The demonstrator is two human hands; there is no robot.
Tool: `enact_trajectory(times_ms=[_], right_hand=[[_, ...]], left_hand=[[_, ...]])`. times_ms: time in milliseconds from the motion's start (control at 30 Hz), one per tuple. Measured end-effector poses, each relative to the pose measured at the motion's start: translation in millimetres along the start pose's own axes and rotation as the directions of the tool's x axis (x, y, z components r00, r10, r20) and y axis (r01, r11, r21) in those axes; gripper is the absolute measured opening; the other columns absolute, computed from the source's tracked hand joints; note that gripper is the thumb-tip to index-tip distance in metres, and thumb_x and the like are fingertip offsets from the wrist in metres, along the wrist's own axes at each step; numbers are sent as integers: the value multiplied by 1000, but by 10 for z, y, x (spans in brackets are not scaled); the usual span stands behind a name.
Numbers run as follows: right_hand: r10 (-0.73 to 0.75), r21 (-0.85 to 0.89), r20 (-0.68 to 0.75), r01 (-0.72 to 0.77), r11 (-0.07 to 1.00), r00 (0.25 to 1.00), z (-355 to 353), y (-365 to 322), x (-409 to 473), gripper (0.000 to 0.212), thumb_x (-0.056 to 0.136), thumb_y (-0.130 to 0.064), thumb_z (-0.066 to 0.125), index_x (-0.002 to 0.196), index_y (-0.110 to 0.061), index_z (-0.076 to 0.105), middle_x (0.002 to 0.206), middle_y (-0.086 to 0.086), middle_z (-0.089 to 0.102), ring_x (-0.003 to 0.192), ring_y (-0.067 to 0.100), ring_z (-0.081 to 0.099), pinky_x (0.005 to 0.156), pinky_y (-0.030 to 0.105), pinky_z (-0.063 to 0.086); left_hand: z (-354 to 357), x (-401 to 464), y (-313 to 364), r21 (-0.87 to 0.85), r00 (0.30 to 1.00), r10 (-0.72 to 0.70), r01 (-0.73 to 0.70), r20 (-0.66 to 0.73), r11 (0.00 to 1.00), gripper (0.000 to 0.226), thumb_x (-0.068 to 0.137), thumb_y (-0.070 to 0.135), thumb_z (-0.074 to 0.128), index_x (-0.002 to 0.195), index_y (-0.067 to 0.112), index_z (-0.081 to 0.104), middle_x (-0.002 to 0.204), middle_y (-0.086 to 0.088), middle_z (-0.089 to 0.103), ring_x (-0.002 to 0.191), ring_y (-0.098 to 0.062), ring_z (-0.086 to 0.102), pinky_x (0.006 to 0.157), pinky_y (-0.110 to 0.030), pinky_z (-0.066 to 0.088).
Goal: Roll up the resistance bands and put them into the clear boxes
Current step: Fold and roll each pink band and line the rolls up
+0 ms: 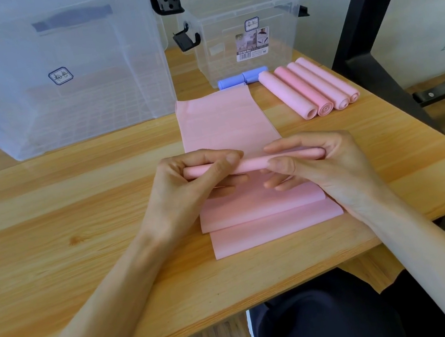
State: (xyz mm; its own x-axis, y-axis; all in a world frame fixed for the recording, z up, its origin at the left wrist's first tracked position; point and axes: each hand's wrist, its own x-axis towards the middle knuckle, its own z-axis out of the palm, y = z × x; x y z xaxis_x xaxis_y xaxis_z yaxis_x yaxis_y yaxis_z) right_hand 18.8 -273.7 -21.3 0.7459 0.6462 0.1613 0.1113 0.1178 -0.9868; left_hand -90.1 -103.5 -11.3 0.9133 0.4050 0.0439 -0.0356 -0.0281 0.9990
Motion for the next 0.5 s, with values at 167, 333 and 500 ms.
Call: enact_trajectory(times_ms=[167,333,500], right_hand=[[-1,-13,-28,1,1000,1000,10,-7,-7,18,77,-20,71,89,-7,75,74,15,74,63,29,73,59,32,61],[5,-34,3,-5,999,1000,20,-5,-1,19,75,-19,74,89,-5,74,74,14,75,62,29,73,57,29,60],[-18,-45,53,20,999,998,35,-1,0,22,75,-5,76,97,-4,71,77,12,76,65,28,74,59,28,60]], left_hand=[[-15,-2,5,23,999,44,-45,21,999,20,71,21,75,90,18,78,87,-6,78,85,-21,75,77,-27,60],[-16,0,-7,39,999,46,-46,5,998,15,71,20,76,86,18,79,83,-6,77,77,-18,73,75,-26,61],[-34,-12,-12,65,999,47,-48,14,997,18,67,23,79,85,23,80,85,-3,78,77,-14,73,79,-25,60]])
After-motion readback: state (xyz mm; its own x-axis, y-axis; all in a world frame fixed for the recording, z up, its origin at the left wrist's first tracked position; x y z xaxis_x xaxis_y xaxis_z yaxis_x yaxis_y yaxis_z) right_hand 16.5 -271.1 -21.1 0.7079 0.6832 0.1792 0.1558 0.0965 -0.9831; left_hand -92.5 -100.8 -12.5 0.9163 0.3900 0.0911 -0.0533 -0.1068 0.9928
